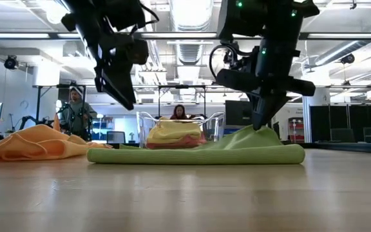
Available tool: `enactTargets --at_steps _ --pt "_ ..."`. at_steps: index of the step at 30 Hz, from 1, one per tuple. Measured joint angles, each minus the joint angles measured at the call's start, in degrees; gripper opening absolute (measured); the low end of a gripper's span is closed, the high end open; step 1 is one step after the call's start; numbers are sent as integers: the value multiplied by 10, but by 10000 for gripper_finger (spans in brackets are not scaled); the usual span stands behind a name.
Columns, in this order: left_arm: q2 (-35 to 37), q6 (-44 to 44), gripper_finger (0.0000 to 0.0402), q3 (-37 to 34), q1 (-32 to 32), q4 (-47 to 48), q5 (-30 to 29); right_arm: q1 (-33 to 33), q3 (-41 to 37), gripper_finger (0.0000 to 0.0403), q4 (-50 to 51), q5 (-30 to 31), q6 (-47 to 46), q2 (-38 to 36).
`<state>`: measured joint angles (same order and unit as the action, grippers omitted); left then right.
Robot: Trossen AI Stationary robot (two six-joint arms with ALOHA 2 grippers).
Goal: Fold microfiber towels
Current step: Fold the green microfiber cloth
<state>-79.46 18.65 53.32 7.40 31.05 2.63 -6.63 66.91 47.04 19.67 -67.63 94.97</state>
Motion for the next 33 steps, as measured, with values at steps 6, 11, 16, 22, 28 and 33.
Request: enactTargets --at_steps 6,11,16,22,28,33 --pt "-9 -1 131 -2 -3 -1 0 0 5 8 0 11 -12 -11" --pt "-37 -42 131 -2 -4 -8 0 7 7 8 0 30 -28 -12" --pt "-81 -113 132 -2 -4 -15 0 7 6 8 0 28 -22 -12" --pt "-131 -184 132 -2 -4 -39 0 7 9 8 -1 28 -18 -12" --pt "-143 -208 132 -2 -4 -56 0 7 9 8 -2 28 -18 -12" --pt "-145 -208 132 -3 -4 -58 0 7 9 8 -5 28 -13 -12"
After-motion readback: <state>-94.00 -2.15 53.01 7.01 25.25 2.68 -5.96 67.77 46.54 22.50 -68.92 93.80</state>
